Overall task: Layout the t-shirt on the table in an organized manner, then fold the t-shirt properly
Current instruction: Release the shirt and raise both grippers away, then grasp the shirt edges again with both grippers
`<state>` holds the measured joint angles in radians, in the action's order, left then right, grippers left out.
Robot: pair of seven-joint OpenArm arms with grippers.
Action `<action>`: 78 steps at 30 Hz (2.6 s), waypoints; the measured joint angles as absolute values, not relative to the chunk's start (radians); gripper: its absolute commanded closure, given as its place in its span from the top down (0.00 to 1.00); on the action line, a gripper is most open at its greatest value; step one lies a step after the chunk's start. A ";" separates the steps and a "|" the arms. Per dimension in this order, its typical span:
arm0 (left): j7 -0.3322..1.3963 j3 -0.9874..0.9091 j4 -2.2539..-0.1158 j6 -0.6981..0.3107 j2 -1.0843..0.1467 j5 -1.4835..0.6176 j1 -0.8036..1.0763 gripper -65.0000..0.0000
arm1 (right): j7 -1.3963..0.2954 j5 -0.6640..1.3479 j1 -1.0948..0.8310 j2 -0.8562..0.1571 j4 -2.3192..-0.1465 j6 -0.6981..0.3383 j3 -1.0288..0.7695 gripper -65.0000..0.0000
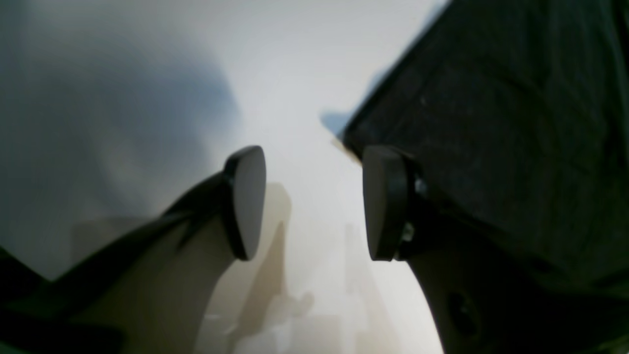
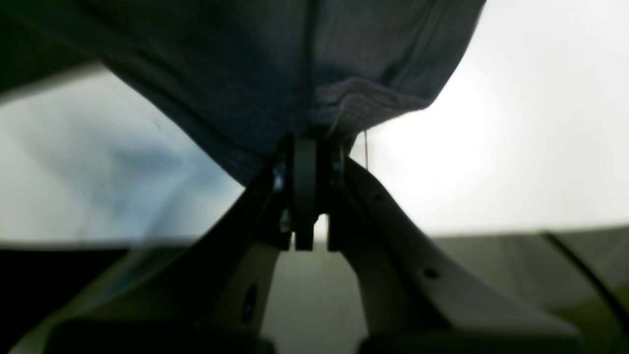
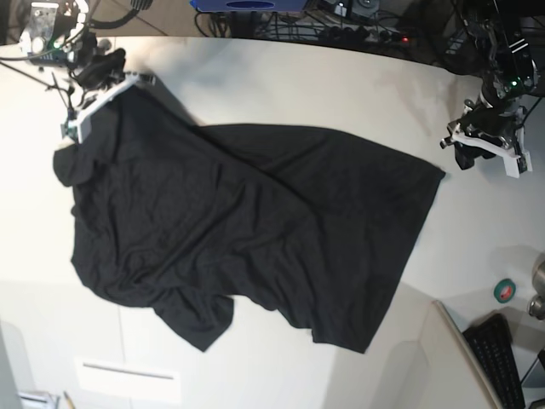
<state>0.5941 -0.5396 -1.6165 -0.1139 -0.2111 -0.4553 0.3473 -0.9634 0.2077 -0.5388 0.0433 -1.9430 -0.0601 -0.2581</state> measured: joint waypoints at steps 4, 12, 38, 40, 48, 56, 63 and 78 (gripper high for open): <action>0.587 -0.581 -1.614 -0.112 -0.236 -0.454 0.345 0.48 | -0.961 0.212 -0.539 0.039 -1.909 -0.060 -0.303 0.00; 0.591 -0.765 -1.547 -0.105 -0.257 -0.451 0.314 0.48 | -0.971 0.207 -0.527 0.028 -1.835 -0.060 -0.331 0.10; 0.933 -0.124 -1.461 -0.105 -0.220 -0.451 -0.165 0.00 | -0.825 0.216 -0.369 0.017 -1.851 -0.221 -0.084 0.00; 0.943 -0.030 -1.351 -0.106 -0.218 -0.455 -0.265 0.00 | -0.815 0.216 -0.342 0.017 -1.835 -0.184 -0.081 0.00; 0.943 -0.229 -1.285 0.308 -0.164 -0.445 -0.241 0.00 | -0.822 0.200 -0.319 -0.028 -1.756 -0.149 -0.088 0.00; 0.948 -0.271 -1.252 0.324 -0.103 -0.464 -0.252 0.64 | -0.816 0.201 -0.313 -0.036 -1.733 -0.150 -0.088 0.00; 0.950 -0.273 -1.100 0.333 -0.103 -0.450 -0.275 0.33 | -0.815 0.198 -0.311 -0.033 -1.733 -0.150 -0.088 0.00; 0.889 -0.191 -0.982 0.330 -0.084 -0.354 -0.329 0.30 | -0.815 0.201 -0.311 -0.033 -1.733 -0.150 -0.088 0.00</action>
<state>0.8894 -0.1909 -0.9821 0.3302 -0.0845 -0.3542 -0.3286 -0.8154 0.2008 -0.3115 -0.0326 -1.7329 -0.1497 -0.0875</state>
